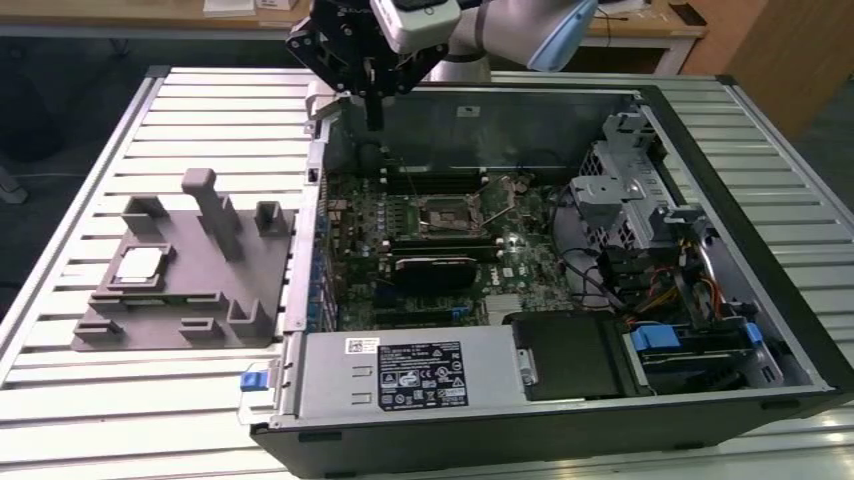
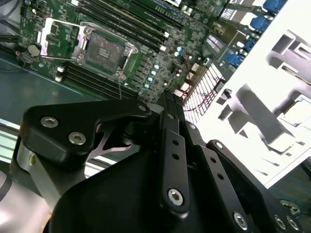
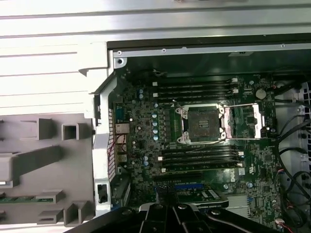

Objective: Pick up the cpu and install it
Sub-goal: 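Reach for the cpu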

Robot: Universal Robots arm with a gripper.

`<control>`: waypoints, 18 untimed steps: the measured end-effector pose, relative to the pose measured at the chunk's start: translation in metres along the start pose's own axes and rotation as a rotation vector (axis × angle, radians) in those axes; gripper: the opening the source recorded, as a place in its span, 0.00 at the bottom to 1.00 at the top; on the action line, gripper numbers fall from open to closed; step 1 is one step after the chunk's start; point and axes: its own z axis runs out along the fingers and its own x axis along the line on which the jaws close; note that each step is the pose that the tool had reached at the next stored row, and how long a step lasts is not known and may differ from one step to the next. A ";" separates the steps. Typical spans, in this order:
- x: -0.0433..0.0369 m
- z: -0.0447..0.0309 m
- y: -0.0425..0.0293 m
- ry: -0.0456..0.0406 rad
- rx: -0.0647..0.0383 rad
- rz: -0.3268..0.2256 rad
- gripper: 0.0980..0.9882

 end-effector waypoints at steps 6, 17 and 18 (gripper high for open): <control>0.0089 -0.0002 -0.0007 -0.0003 0.000 0.000 0.01; 0.0260 -0.0007 -0.0020 -0.0013 0.000 0.000 0.01; 0.0275 -0.0008 -0.0021 -0.0014 0.000 0.000 0.01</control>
